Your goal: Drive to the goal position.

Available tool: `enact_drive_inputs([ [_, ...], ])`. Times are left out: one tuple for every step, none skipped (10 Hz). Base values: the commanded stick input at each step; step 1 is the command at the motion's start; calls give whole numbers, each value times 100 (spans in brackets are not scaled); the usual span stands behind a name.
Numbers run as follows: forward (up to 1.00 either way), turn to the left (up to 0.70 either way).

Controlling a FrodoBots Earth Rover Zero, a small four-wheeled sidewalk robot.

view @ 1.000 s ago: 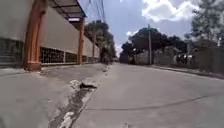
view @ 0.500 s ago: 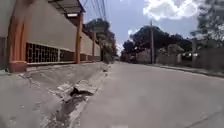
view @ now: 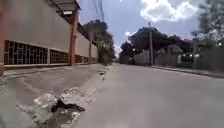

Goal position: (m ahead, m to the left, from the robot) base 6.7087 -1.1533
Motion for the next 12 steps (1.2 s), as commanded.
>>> enact_drive_inputs([
  [100,0],
  [100,0],
  [100,0],
  [100,0],
  [100,0],
  [100,0],
  [100,0],
  [100,0],
  [100,0],
  [100,0],
  [100,0],
  [100,0],
])
